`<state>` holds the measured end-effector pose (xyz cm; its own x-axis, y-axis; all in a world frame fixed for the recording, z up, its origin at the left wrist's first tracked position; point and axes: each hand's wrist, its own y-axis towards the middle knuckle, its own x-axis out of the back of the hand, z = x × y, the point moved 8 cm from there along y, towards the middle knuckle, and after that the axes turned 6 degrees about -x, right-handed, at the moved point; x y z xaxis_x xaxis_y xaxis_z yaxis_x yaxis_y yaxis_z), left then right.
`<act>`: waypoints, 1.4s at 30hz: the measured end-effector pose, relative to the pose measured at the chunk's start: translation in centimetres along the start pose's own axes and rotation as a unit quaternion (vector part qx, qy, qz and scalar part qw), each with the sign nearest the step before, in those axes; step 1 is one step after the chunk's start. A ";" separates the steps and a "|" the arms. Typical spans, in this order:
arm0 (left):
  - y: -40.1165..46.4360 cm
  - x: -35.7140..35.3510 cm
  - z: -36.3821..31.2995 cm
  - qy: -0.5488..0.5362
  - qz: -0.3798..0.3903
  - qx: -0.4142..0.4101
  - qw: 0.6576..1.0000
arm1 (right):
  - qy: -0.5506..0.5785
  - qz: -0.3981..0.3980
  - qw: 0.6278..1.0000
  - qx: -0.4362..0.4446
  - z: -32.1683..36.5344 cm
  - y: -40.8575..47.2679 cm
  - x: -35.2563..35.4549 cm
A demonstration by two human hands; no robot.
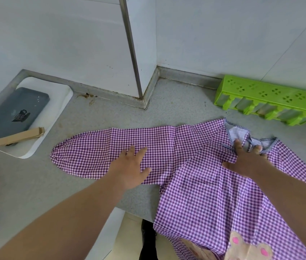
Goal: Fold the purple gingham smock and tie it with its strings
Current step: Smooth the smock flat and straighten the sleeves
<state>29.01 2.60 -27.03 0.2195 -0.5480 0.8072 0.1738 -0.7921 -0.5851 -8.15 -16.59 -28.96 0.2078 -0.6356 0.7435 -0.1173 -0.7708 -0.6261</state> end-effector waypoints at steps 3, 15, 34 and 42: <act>1.5 -0.6 1.2 0.036 0.026 0.035 0.998 | 0.024 -0.023 0.999 0.021 0.4 -1.1 0.6; 2.2 1.9 -7.2 0.148 -0.040 -0.130 0.980 | 0.077 -0.129 0.986 0.070 0.2 -3.3 1.2; -2.3 -3.7 -2.8 -0.086 0.147 0.085 0.982 | 0.000 -0.028 0.993 0.117 1.8 -6.8 -2.6; -3.6 -5.0 -4.0 -0.312 0.071 0.091 0.943 | 0.008 -0.015 0.993 0.114 2.0 -7.0 -2.4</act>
<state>23.49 7.13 -28.60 0.7649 -0.3358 0.5497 0.2490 -0.6329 -0.7331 -5.93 -9.54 -26.82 0.1915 -0.6149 0.7650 0.1121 -0.7606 -0.6395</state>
